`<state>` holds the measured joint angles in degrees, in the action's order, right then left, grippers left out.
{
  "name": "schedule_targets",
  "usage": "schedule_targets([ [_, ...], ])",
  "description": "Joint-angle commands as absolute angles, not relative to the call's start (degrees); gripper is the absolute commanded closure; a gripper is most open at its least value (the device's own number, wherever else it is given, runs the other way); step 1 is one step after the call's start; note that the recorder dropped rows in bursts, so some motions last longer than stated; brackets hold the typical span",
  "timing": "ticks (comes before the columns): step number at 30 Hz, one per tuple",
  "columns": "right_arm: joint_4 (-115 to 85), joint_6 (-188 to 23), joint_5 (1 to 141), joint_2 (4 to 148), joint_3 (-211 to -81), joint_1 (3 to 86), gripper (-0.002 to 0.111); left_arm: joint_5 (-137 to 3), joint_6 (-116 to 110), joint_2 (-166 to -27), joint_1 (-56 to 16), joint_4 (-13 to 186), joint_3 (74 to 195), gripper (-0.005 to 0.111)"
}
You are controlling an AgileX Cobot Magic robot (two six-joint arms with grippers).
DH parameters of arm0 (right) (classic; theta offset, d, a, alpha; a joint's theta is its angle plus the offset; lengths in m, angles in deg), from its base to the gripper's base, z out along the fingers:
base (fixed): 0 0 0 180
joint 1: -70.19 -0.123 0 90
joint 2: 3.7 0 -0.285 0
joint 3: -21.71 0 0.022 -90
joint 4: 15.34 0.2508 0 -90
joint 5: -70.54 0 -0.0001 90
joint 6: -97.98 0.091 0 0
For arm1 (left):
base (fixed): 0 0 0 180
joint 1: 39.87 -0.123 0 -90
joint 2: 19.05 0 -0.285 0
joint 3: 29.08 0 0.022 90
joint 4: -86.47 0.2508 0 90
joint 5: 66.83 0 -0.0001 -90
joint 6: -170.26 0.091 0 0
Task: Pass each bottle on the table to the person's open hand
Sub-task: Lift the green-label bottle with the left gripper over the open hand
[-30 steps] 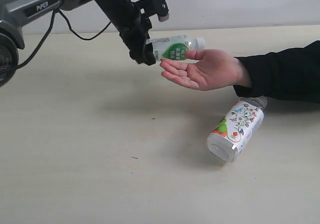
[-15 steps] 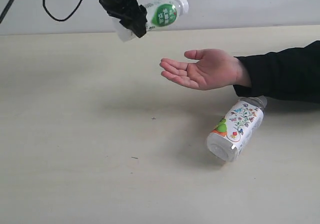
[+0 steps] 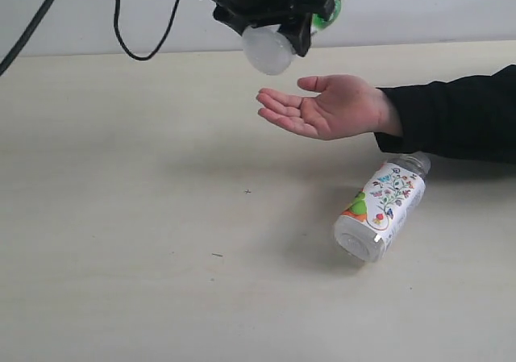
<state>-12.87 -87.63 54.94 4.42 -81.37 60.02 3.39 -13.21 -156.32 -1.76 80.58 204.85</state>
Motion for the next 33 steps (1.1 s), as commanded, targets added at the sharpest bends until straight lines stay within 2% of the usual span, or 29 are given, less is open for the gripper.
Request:
schedule_targets([
  [1,-12.65,-87.84,55.20,4.08,-81.07,60.18,0.108,3.13,-24.21,-155.54,1.80,82.95,205.15,0.107],
  [17,-12.65,-87.84,55.20,4.08,-81.07,60.18,0.108,3.13,-60.34,-154.40,7.53,84.86,205.15,0.107],
  [25,-12.65,-87.84,55.20,4.08,-81.07,60.18,0.108,3.13,-65.85,-154.85,9.42,96.61,205.15,0.107],
  [33,-12.65,-87.84,55.20,4.08,-81.07,60.18,0.108,3.13,-65.60,-158.37,9.56,95.79,205.15,0.107],
])
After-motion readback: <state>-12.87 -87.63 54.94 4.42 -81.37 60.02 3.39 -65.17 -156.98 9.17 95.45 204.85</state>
